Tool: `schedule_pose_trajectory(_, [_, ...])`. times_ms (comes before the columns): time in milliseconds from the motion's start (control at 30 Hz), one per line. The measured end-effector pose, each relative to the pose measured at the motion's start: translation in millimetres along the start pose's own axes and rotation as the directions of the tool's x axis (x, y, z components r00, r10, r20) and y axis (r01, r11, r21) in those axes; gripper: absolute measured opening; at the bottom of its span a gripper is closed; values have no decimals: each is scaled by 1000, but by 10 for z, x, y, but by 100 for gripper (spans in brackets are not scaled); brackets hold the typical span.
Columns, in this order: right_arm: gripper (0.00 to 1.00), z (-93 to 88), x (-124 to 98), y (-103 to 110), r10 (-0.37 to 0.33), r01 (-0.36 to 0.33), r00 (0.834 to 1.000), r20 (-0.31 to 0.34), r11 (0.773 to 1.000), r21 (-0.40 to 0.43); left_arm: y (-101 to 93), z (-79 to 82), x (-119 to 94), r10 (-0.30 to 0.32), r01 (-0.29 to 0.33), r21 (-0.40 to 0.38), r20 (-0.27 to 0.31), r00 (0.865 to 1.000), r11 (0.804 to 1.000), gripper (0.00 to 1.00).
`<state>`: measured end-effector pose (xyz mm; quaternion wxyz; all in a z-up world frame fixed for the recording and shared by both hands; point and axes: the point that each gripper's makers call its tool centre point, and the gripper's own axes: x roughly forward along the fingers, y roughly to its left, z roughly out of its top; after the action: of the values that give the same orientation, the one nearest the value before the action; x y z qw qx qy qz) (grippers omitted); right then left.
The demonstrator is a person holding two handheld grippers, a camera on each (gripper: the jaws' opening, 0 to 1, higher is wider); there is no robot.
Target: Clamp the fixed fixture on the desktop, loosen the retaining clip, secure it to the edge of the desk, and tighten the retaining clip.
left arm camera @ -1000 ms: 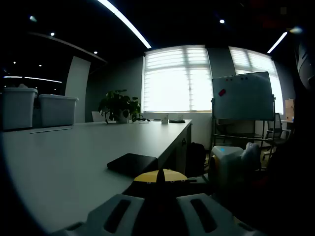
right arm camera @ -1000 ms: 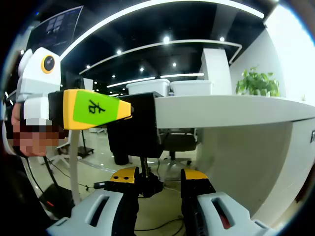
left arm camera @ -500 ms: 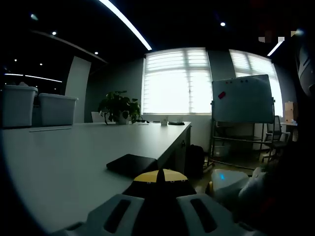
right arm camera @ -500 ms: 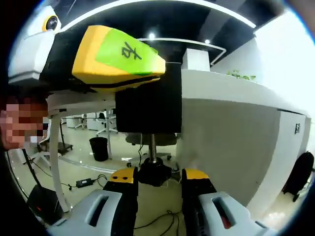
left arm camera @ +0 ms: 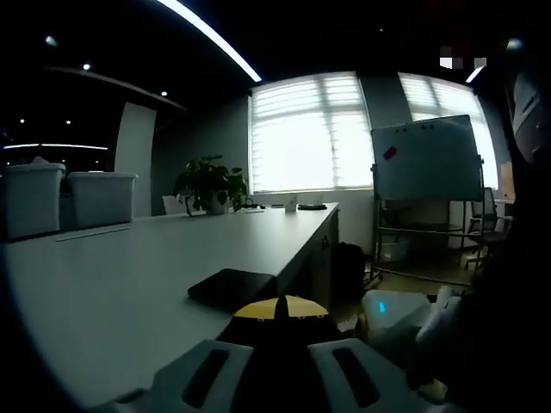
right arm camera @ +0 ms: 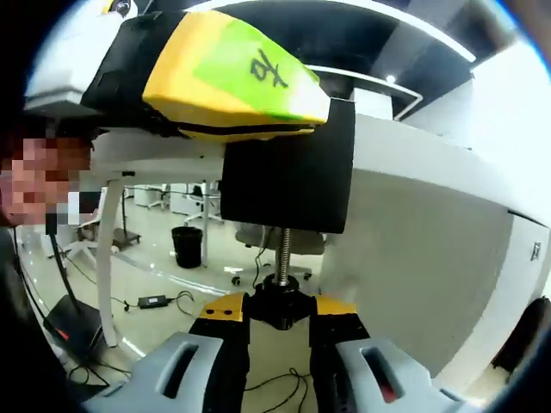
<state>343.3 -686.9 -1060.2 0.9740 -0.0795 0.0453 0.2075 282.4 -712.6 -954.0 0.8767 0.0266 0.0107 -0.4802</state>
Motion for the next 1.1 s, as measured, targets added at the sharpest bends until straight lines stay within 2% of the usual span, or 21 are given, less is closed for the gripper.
schedule_pose_trajectory(100, [23, 0, -4, 6, 117, -117, 993, 14, 993, -22, 24, -4, 16, 15, -15, -3, -3, 1000, 1000, 1])
schedule_pose_trajectory(200, [23, 8, 16, 36, 246, -245, 969, 23, 968, -48, 30, -11, 28, 31, -31, 2, -8, 1000, 1000, 1])
schedule_pose_trajectory(267, [22, 10, 19, 88, 333, -332, 943, 33, 943, -31, 39, -19, 38, 42, -41, 11, -18, 999, 999, 1])
schedule_pose_trajectory(333, [22, 30, 22, 122, 418, -412, 907, 51, 906, -91, 56, -23, 37, 50, -50, 16, -22, 998, 999, 1])
schedule_pose_trajectory(367, [22, 25, 23, 131, 471, -467, 880, 55, 881, -72, 64, -25, 40, 53, -52, 17, -25, 998, 998, 1])
schedule_pose_trajectory(400, [22, 32, 7, 163, 537, -533, 841, 64, 843, -72, 64, -24, 40, 55, -55, 19, -28, 998, 998, 1])
schedule_pose_trajectory(433, [22, 37, -6, 174, 587, -580, 806, 70, 808, -105, 72, -24, 41, 59, -58, 15, -33, 998, 998, 1])
schedule_pose_trajectory(467, [22, 35, -22, 191, 638, -632, 766, 74, 769, -96, 76, -24, 41, 60, -60, 12, -34, 998, 998, 1])
schedule_pose_trajectory(500, [23, 33, -43, 206, 698, -694, 712, 76, 716, -79, 78, -26, 41, 62, -62, 10, -35, 997, 998, 1])
schedule_pose_trajectory(567, [23, 42, -37, 205, 729, -716, 681, 69, 683, -147, 84, -30, 43, 69, -68, 11, -42, 997, 998, 1])
schedule_pose_trajectory(633, [23, 44, -41, 217, 736, -724, 675, 54, 675, -146, 88, -33, 43, 71, -71, 13, -47, 996, 997, 1])
schedule_pose_trajectory(700, [24, 53, -53, 235, 733, -720, 679, 48, 677, -155, 86, -37, 43, 70, -69, 22, -56, 996, 997, 1])
schedule_pose_trajectory(733, [25, 48, -60, 234, 722, -709, 691, 46, 689, -149, 87, -38, 43, 68, -67, 22, -59, 996, 998, 1])
schedule_pose_trajectory(833, [26, 43, -64, 173, 619, -614, 783, 63, 785, -85, 88, -39, 41, 65, -64, 17, -56, 996, 998, 1])
schedule_pose_trajectory(900, [32, 44, 16, 71, 495, -492, 866, 71, 869, -51, 93, -39, 37, 61, -61, 11, -46, 997, 998, 1])
schedule_pose_trajectory(933, [36, 40, -7, 77, 454, -450, 888, 69, 890, -65, 90, -38, 37, 59, -59, 11, -43, 997, 998, 1])
schedule_pose_trajectory(1000, [34, 16, -20, 50, 329, -326, 943, 59, 944, -45, 90, -36, 35, 56, -56, 10, -36, 998, 998, 1])
schedule_pose_trajectory(1067, [35, 21, -23, 53, 224, -224, 973, 61, 975, -10, 90, -31, 30, 50, -50, 6, -27, 998, 999, 1])
schedule_pose_trajectory(1100, [36, 17, -23, 50, 188, -189, 980, 57, 982, 8, 89, -30, 29, 48, -48, 5, -23, 999, 999, 1])
